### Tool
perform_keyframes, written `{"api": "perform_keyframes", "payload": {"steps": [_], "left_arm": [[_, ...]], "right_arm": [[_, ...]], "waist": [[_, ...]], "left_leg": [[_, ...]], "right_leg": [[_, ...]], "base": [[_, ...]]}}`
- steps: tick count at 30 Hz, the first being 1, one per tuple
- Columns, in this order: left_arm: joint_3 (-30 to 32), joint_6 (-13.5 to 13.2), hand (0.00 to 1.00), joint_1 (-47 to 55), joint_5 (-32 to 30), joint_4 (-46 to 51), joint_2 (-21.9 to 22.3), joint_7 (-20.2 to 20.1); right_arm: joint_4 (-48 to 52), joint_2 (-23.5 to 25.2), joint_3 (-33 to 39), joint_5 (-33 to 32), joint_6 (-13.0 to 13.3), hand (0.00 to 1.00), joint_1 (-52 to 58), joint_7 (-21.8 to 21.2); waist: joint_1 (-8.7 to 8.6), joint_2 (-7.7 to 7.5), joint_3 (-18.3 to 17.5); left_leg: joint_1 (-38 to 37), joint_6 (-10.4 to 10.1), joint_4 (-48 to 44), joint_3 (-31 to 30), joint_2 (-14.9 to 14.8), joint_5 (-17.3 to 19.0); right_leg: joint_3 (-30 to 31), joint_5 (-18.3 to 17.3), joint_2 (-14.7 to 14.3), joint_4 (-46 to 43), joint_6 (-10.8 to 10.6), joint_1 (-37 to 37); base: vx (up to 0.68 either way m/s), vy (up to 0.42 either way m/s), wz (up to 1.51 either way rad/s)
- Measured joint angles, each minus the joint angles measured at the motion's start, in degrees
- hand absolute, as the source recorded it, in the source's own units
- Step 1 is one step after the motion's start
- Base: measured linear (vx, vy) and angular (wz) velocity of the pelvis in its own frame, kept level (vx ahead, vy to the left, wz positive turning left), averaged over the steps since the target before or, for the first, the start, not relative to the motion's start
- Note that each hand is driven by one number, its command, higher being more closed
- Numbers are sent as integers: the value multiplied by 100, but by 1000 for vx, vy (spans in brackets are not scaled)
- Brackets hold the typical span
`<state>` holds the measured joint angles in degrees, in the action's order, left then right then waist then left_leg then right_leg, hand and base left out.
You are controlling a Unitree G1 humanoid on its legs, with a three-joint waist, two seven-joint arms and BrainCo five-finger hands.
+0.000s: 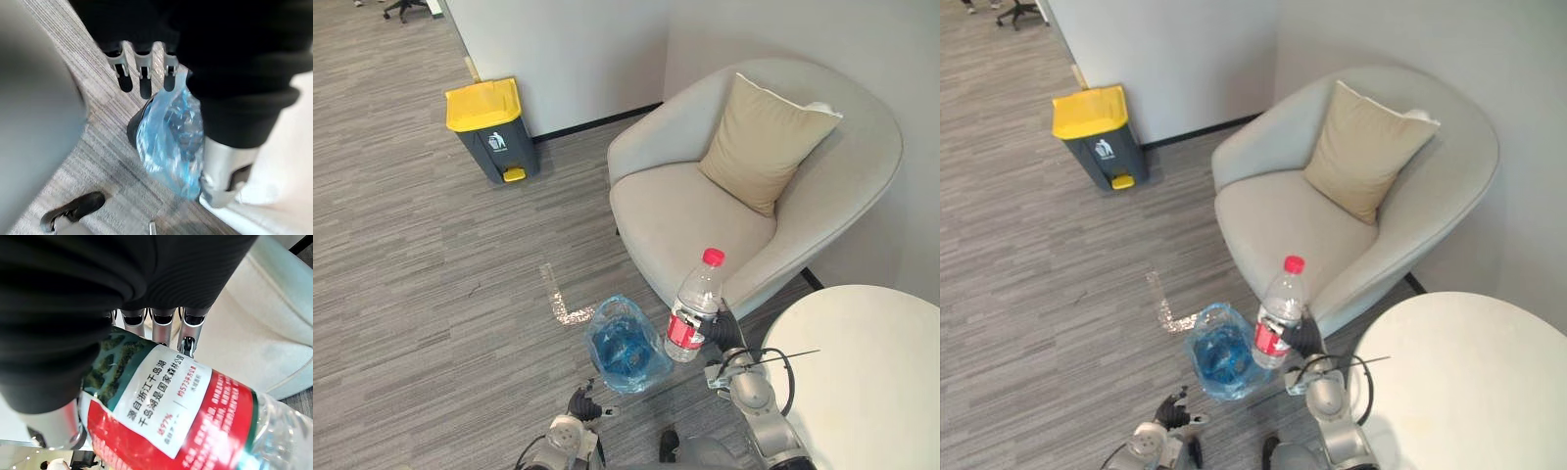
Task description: Gather rubbish on tea table into small bin, then transfer packed bag to large trash can.
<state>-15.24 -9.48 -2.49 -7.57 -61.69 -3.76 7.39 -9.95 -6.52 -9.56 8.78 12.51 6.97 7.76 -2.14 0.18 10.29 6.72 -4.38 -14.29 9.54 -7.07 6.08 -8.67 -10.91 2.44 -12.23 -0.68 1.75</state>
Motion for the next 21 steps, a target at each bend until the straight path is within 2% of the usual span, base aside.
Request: {"api": "perform_keyframes", "payload": {"steps": [4, 8, 11, 13, 15, 16, 18, 19, 21], "left_arm": [[-33, 5, 0, 135, -24, 98, -174, 18], [-19, 17, 0, 156, -23, 92, -232, 25], [-12, 16, 0, 165, -21, 96, -243, 31], [27, 6, 0, 166, -6, 156, -249, 71], [59, -32, 0, 79, 128, 540, -356, 146], [75, -37, 0, 59, 155, 638, -384, 150], [163, -122, 0, -44, 398, 1205, -587, 264], [211, -132, 0, -58, 429, 1304, -608, 266], [505, -164, 0, -199, 577, 1808, -646, 391]], "right_arm": [[-40, 159, -64, 9, 8, 100, -34, -50], [-428, 190, -249, 26, 31, 100, -248, -52], [-730, 191, -350, 55, 18, 100, -320, -45], [-736, 136, -494, 199, 19, 100, -437, -26], [-741, 112, -538, 300, 20, 100, -890, 84], [-744, 99, -538, 318, 20, 100, -998, 110], [-922, -87, -646, 498, 22, 100, -1702, 316], [-935, -114, -647, 504, 22, 100, -1799, 338], [-940, -267, -640, 534, 20, 100, -2262, 505]], "waist": [[124, -78, -87], [134, -147, -126], [150, -147, -125], [169, -138, -85], [193, -190, 252], [201, -189, 344], [257, -161, 749], [266, -152, 798], [309, -67, 963]], "left_leg": [[-447, 20, 409, -59, 141, -38], [-516, -12, 628, -53, 133, -132], [-598, -43, 730, -49, 96, -166], [-430, -39, 618, -40, 70, -163], [342, 44, -218, -67, 6, -107], [472, 78, -393, -69, -19, -87], [1213, 234, -1238, -110, -111, 17], [1331, 262, -1337, -116, -109, 37], [2094, 244, -1899, -237, -69, 363]], "right_leg": [[199, 6, 93, -38, -6, 261], [309, 12, 73, -69, -16, 215], [341, 13, 37, -198, -16, 183], [352, 12, 7, -471, -15, -88], [334, 11, 6, -1213, -14, -769], [325, 11, 5, -1378, -14, -882], [301, -28, 48, -2441, -25, -1693], [304, -54, 60, -2575, -32, -1802], [284, -498, 165, -3132, -88, -2434]], "base": [[109, 72, 15], [39, -21, -1], [9, -18, -1], [-47, -21, -8], [-120, -5, 10], [-192, -2, 25], [-231, 12, 34], [-215, 10, 44], [-205, -19, 43]]}}
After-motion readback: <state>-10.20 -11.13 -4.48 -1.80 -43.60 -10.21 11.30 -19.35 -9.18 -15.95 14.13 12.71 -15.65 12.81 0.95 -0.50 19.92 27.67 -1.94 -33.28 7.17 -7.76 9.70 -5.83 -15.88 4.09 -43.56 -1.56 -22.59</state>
